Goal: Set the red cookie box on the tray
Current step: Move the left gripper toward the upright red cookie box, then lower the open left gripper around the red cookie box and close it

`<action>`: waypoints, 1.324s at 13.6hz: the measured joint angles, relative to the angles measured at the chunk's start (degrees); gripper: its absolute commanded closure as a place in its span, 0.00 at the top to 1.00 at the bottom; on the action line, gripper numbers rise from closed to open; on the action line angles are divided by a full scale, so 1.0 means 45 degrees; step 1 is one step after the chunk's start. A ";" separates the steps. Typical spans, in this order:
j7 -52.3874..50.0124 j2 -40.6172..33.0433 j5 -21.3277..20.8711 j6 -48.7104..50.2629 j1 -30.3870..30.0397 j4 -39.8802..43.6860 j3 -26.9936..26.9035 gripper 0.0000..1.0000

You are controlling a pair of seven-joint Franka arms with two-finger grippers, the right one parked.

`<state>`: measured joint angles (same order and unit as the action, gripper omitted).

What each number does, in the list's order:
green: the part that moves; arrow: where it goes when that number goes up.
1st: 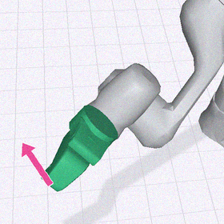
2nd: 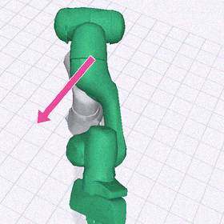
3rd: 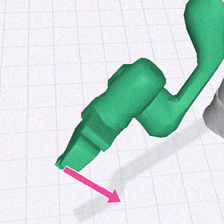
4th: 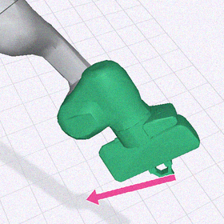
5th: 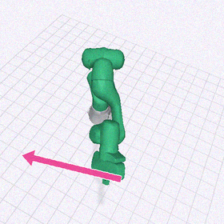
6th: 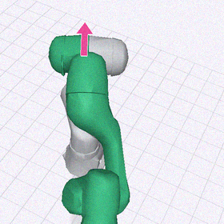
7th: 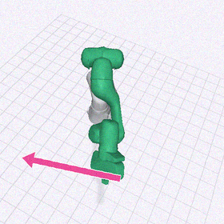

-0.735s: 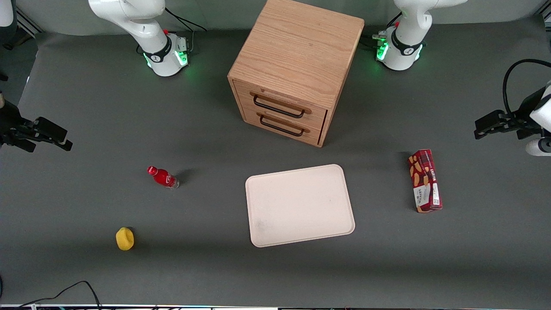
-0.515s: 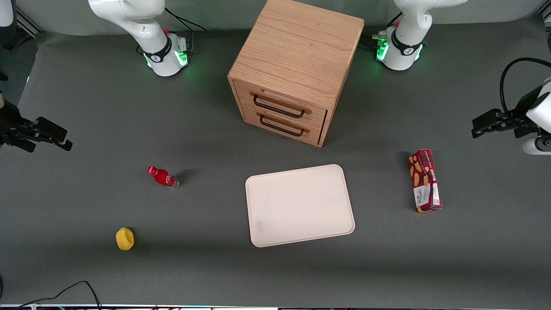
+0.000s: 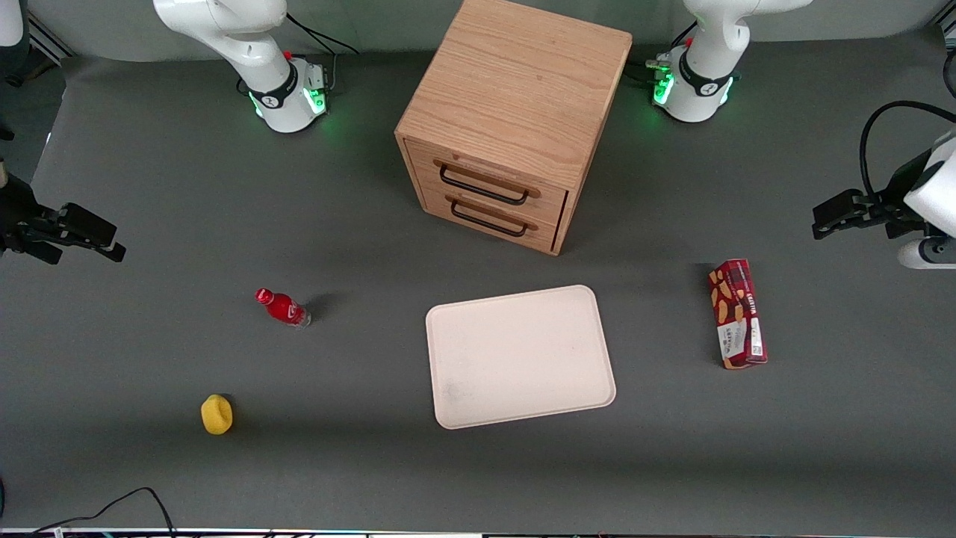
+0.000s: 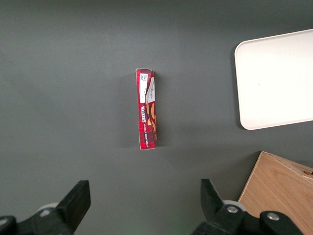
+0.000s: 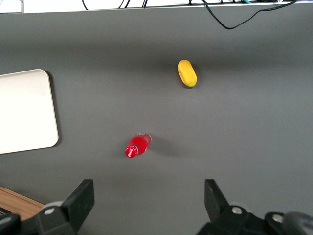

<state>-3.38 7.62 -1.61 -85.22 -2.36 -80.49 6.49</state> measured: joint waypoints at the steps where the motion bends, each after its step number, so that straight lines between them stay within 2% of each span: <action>1: 0.0000 0.0028 -0.0003 0.0000 0.0000 -0.0025 -0.0022 1.00; 4: 0.0000 0.0231 -0.0031 -0.0611 -0.0033 -0.0850 -0.0083 1.00; 8: 0.0051 0.0809 -0.0035 -0.4537 -0.0484 -0.4148 -0.0130 1.00; 10: 0.0291 0.1491 -0.0026 -0.5963 -0.0746 -0.5199 -0.0151 1.00; 13: 0.0502 0.3282 -0.0017 -0.8382 -0.0829 -0.5587 -0.0145 0.67; 14: 0.0693 0.3854 -0.0017 -0.9058 -0.0829 -0.5588 -0.0143 0.53; 15: 0.0891 0.4326 -0.0017 -0.9628 -0.0837 -0.5587 -0.0144 0.32; 16: 0.1017 0.4692 -0.0017 -1.0178 -0.0855 -0.5595 -0.0144 0.01; 18: 0.1100 0.5040 -0.0017 -1.0689 -0.0888 -0.5628 -0.0144 0.00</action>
<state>1.57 30.30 -1.69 -133.32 -6.36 -105.81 5.84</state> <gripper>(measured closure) 0.524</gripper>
